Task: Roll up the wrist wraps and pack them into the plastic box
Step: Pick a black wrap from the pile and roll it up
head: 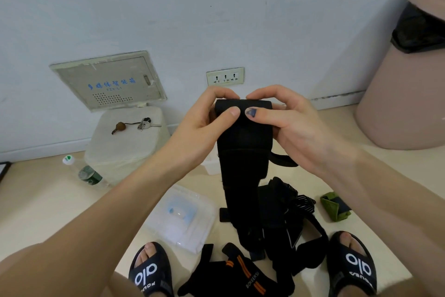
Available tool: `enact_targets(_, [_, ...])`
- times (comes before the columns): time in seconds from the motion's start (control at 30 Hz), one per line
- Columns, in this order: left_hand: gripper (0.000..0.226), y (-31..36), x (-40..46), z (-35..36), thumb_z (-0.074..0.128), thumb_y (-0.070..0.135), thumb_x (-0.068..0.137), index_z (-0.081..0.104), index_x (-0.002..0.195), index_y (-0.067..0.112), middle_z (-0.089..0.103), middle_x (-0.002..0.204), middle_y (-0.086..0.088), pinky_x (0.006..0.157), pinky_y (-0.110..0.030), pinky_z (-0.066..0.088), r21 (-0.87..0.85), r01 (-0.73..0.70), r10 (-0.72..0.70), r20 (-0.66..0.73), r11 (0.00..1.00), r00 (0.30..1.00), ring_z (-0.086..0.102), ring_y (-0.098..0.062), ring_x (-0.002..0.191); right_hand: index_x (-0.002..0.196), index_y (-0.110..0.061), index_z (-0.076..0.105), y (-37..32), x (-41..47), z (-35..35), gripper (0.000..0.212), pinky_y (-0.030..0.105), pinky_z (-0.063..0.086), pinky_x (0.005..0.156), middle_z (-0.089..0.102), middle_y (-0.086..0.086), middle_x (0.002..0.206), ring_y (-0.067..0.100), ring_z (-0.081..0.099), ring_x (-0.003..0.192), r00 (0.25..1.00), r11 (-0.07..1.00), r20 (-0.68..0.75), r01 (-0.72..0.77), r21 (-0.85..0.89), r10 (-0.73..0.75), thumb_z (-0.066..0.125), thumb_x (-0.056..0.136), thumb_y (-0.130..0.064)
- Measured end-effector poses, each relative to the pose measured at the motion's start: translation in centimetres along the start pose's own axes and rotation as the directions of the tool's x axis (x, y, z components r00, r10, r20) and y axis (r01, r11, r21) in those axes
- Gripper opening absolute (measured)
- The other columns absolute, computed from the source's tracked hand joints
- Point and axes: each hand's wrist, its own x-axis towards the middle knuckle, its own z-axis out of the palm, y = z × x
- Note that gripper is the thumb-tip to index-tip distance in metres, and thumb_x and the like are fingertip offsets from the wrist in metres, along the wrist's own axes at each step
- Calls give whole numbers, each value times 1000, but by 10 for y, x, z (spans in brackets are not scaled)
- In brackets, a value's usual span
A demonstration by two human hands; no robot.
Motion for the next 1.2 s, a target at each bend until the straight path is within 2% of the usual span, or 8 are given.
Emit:
enact_targets(0.27, [21, 0, -4, -8, 58, 3, 99, 58, 114, 18, 64, 103, 0, 82, -28, 53, 34, -89, 89, -2, 995, 996, 61, -12, 94, 113, -18, 72, 3, -1, 3, 16, 33, 58, 83, 74, -2, 91, 16, 74, 90, 999, 993, 37, -27, -113, 31, 66, 99, -24])
enact_targets(0.47, [26, 0, -4, -8, 56, -3, 100, 57, 112, 21, 63, 100, 2, 82, -31, 52, 9, -51, 51, 7, 999, 999, 59, -12, 93, 110, -14, 73, 4, 2, 3, 15, 35, 62, 83, 75, 6, 92, 23, 75, 89, 999, 991, 18, 45, -122, -44, 69, 96, -14])
enact_targets(0.57, [18, -2, -3, -5, 55, 19, 104, 52, 118, 31, 60, 97, 6, 78, -39, 49, 31, 43, -43, 2, 999, 999, 57, -12, 87, 108, -15, 72, 7, 2, 4, 15, 39, 63, 86, 75, 8, 93, 27, 75, 89, 998, 990, 2, 68, -126, -68, 70, 94, -9])
enact_targets(0.63, [14, -5, -1, -4, 50, 41, 100, 54, 113, 40, 60, 98, 9, 86, -52, 51, 34, 101, -102, -1, 994, 995, 58, -13, 91, 107, -15, 72, 8, 2, 4, 17, 42, 62, 90, 75, 11, 95, 33, 74, 94, 995, 982, -4, 99, -163, -101, 71, 93, -6])
enact_targets(0.83, [15, -3, 1, -8, 52, 27, 99, 55, 114, 28, 61, 97, 1, 75, -25, 48, -69, 112, -108, 52, 991, 993, 58, -13, 87, 105, -21, 73, 10, 1, 4, 25, 40, 63, 84, 74, 8, 96, 21, 72, 85, 992, 973, -6, 121, -196, -125, 74, 90, -2])
enact_targets(0.93, [18, -3, 0, -10, 55, 25, 94, 57, 112, 28, 61, 103, -8, 74, -25, 48, -84, 94, -90, 55, 992, 994, 58, -17, 88, 113, -20, 70, 8, 3, 2, 28, 44, 61, 92, 73, 10, 102, 28, 74, 94, 998, 983, 21, 59, -173, -56, 74, 91, -4])
enact_targets(1.03, [18, -4, -1, -12, 57, 22, 94, 59, 110, 28, 61, 106, -12, 73, -26, 51, -95, 79, -75, 42, 992, 996, 61, -20, 89, 117, -23, 70, 7, 2, 1, 20, 46, 57, 100, 76, 1, 101, 24, 75, 100, 998, 977, 62, -5, -215, 19, 69, 97, -21])
enact_targets(1.2, [18, -3, -2, -13, 58, 16, 92, 60, 106, 27, 62, 113, -15, 81, -31, 52, -127, 65, -62, 33, 990, 998, 64, -22, 96, 112, -24, 74, 6, 1, 4, 15, 41, 58, 95, 77, 1, 96, 22, 75, 96, 997, 971, 53, 61, -230, -50, 68, 99, -23])
